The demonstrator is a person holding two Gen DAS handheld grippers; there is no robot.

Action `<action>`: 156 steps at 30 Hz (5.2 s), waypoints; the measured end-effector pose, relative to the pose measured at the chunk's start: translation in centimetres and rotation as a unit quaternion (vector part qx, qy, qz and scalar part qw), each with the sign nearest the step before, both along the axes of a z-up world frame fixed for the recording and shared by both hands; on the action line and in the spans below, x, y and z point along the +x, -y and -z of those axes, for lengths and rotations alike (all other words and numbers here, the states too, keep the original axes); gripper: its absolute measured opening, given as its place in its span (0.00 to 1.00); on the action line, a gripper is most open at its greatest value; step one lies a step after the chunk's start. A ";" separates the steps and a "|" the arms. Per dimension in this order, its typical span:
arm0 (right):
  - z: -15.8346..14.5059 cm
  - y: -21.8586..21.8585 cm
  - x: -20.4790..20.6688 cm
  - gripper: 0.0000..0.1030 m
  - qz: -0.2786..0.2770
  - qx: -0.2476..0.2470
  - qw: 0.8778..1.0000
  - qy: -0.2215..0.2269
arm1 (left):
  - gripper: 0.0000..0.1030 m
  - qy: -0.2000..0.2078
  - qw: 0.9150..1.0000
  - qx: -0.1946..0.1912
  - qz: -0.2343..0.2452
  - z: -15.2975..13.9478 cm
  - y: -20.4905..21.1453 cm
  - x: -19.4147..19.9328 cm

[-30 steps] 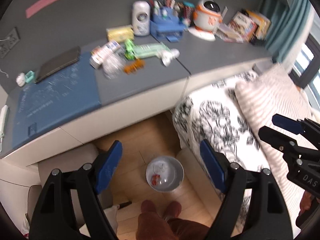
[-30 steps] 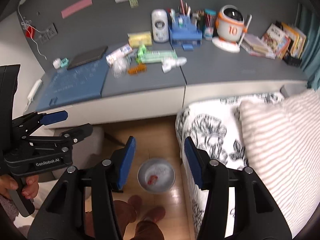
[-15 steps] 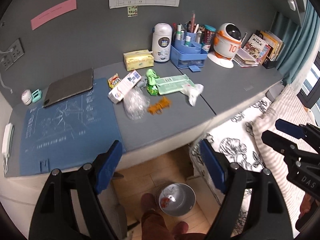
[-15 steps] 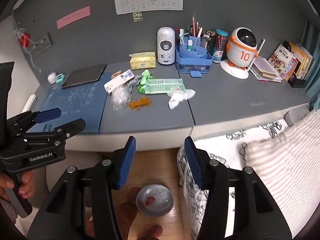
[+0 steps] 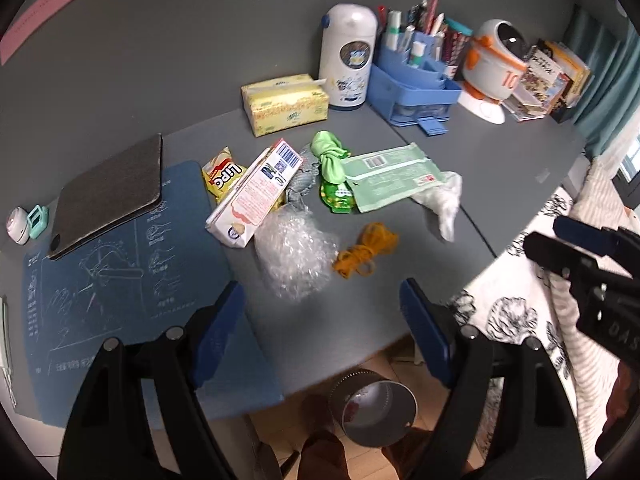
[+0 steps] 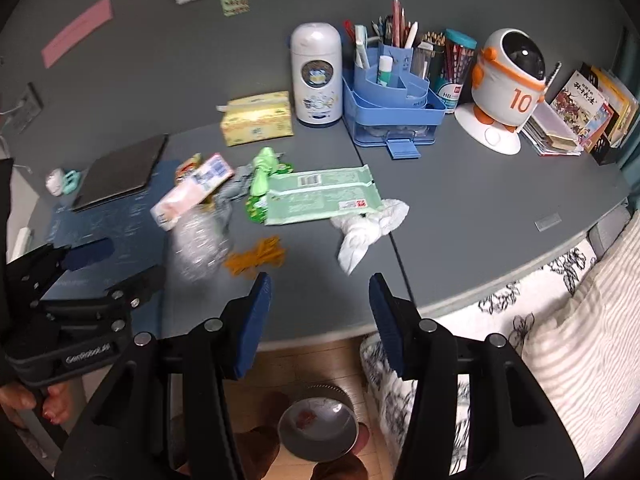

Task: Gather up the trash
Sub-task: 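Move both tools back over the desk toward the bubble wrap, then grasp the bubble wrap with the left tool while the right tool grasps the white tissue, then carry the bubble wrap and tissue down to the grey bin, then open the right tool to drop the tissue while the left tool drops the bubble wrap into the bin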

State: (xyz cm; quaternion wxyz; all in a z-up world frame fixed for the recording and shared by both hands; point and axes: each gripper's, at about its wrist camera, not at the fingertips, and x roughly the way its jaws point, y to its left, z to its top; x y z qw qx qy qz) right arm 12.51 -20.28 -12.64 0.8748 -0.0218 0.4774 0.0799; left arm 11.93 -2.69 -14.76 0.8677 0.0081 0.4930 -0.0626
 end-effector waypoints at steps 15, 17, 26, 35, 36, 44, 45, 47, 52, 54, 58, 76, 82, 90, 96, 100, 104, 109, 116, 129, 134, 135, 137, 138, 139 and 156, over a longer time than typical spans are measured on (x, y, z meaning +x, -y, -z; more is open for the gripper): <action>9.8 0.7 8.4 0.47 0.006 -0.023 0.999 -0.045 | 0.60 -0.032 0.999 0.007 -0.039 7.5 -1.5 5.7; 10.8 0.6 8.9 0.47 0.005 -0.028 0.998 -0.052 | 0.58 -0.036 0.999 0.009 -0.039 8.1 -1.6 6.0; 12.1 0.0 9.3 0.03 -0.010 -0.024 0.996 -0.082 | 0.37 -0.030 0.999 0.004 -0.026 7.7 -1.0 6.0; 9.0 0.6 8.0 0.00 -0.012 -0.008 0.998 -0.061 | 0.33 -0.014 1.000 -0.008 -0.007 5.0 -0.7 5.0; 8.6 0.7 7.9 0.00 -0.012 -0.007 0.998 -0.057 | 0.33 -0.010 1.000 -0.010 -0.006 4.5 -0.8 4.8; 4.1 1.0 6.9 0.00 -0.011 0.010 1.000 -0.023 | 0.33 0.022 1.000 -0.019 0.007 0.3 -1.4 3.9; 3.3 1.0 6.6 0.00 -0.012 0.012 1.000 -0.018 | 0.33 0.028 0.999 -0.022 0.010 -0.4 -1.5 3.7; 1.9 0.8 5.8 0.00 -0.014 0.017 1.000 -0.010 | 0.33 0.038 0.999 -0.024 0.018 -1.5 -1.6 3.2; -0.7 -0.2 3.4 0.00 -0.022 0.022 1.000 0.004 | 0.33 0.052 0.997 -0.028 0.045 -3.4 -1.3 1.7; -1.3 -0.7 2.2 0.00 -0.024 0.021 0.999 0.008 | 0.33 0.053 0.996 -0.031 0.058 -3.8 -1.1 1.0; -2.2 -1.3 -0.3 0.00 -0.017 0.023 1.000 0.009 | 0.33 0.053 0.994 -0.035 0.084 -4.3 -0.5 -0.8; -2.7 2.2 -15.9 0.00 -0.100 0.027 0.995 0.005 | 0.33 0.060 0.997 -0.042 0.035 -5.5 4.2 -15.0; -1.0 4.5 -21.8 0.00 -0.129 0.030 0.991 -0.012 | 0.33 0.040 0.998 -0.041 0.008 -3.5 6.8 -21.4; 2.2 4.7 -26.4 0.00 -0.144 0.031 0.987 -0.058 | 0.33 -0.004 0.999 -0.050 0.000 -0.6 8.1 -26.0; 6.5 4.3 -27.8 0.00 -0.128 0.026 0.987 -0.092 | 0.33 -0.022 0.999 -0.040 0.010 3.7 7.6 -26.7; 10.7 3.8 -28.3 0.00 -0.118 0.019 0.987 -0.108 | 0.33 -0.039 0.999 -0.034 0.012 7.6 7.2 -27.1; 15.7 3.2 -28.1 0.00 -0.111 0.016 0.986 -0.122 | 0.33 -0.068 0.996 -0.048 0.011 12.5 7.0 -27.7; 21.5 2.3 -27.4 0.01 -0.123 0.022 0.983 -0.136 | 0.33 -0.089 0.995 -0.052 0.009 18.0 7.2 -27.7; 27.9 0.9 -25.8 0.15 -0.151 0.015 0.977 -0.148 | 0.33 -0.093 0.994 -0.049 0.005 23.7 6.9 -26.4; 29.1 3.1 -25.1 0.21 -0.111 0.005 0.983 -0.145 | 0.33 -0.109 0.992 -0.049 0.027 26.6 8.6 -25.2; 28.1 4.6 -25.5 0.26 -0.091 0.003 0.986 -0.140 | 0.34 -0.111 0.991 -0.058 0.045 27.2 10.2 -24.4; 28.0 4.9 -25.4 0.26 -0.088 0.001 0.986 -0.140 | 0.35 -0.112 0.991 -0.059 0.048 27.3 10.5 -24.3; 28.1 5.3 -25.6 0.26 -0.083 0.000 0.987 -0.139 | 0.37 -0.111 0.991 -0.058 0.054 27.6 11.2 -23.9; 28.1 5.6 -25.6 0.26 -0.079 0.000 0.987 -0.140 | 0.42 -0.113 0.991 -0.050 0.059 27.9 11.6 -23.8; 28.1 5.8 -25.7 0.26 -0.076 0.000 0.987 -0.140 | 0.47 -0.114 0.990 -0.044 0.064 28.1 12.0 -23.7; 23.9 7.7 -27.0 0.26 -0.044 -0.002 0.990 -0.133 | 0.71 -0.116 0.991 -0.026 0.061 24.1 11.6 -24.8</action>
